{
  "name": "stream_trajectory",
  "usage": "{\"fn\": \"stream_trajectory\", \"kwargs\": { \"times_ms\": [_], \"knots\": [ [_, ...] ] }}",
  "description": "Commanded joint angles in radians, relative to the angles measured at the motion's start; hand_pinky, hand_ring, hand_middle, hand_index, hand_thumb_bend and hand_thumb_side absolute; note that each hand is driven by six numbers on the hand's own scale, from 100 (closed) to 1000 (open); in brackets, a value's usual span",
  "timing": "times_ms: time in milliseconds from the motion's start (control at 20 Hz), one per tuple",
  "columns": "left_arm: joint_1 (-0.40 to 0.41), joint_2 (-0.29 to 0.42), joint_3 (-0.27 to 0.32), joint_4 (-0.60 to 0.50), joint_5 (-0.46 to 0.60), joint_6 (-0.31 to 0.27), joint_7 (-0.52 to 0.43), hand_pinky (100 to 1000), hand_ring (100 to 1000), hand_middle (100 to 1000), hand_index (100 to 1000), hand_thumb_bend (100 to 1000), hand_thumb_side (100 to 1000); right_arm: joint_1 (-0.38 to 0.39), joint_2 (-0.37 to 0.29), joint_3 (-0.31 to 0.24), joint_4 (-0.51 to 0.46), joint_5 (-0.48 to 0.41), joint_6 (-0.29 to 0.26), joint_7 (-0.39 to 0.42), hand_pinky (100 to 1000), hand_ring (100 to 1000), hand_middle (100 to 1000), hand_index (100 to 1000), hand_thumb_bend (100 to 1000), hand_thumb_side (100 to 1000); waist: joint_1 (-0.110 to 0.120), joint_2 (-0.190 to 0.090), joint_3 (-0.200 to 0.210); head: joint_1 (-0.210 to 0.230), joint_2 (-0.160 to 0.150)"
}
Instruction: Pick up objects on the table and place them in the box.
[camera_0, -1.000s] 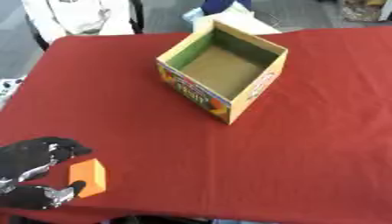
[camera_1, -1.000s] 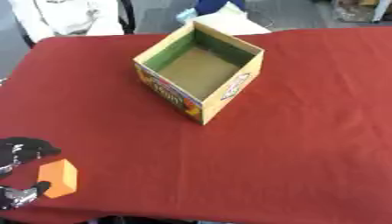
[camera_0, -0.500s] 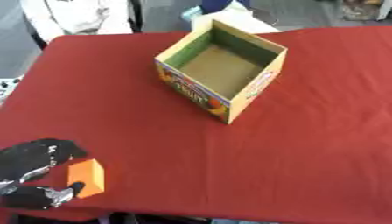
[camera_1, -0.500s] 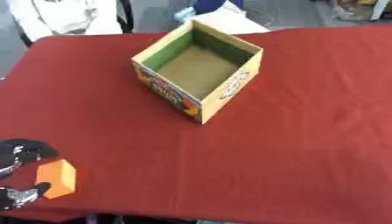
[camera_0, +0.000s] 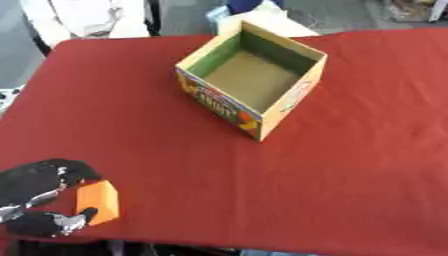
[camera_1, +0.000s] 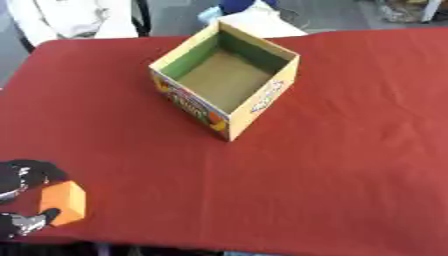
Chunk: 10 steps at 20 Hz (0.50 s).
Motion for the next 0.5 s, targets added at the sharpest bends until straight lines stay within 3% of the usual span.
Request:
{"fn": "stream_trajectory", "kwargs": {
  "times_ms": [50,300,500],
  "knots": [
    [-0.011,0.012,-0.005,0.01,-0.019,-0.001,-0.002,953,968,872,967,236,1000,-0.007,-0.01,-0.003,-0.015,-0.008,0.0,0.005,623,740,502,695,100,800,-0.004,-0.005,-0.003,0.001,0.002],
    [-0.017,0.007,-0.013,0.011,-0.033,-0.007,0.003,938,961,854,933,188,1000,-0.008,-0.006,-0.004,-0.015,-0.009,0.001,0.006,623,741,502,695,100,800,-0.005,-0.002,-0.003,-0.01,0.001],
    [-0.018,0.003,-0.016,-0.001,-0.026,-0.015,0.004,908,938,789,814,100,1000,-0.008,-0.006,-0.004,-0.015,-0.01,0.001,0.006,623,741,502,696,100,800,-0.005,-0.002,-0.003,-0.013,0.001]
  ]
}}
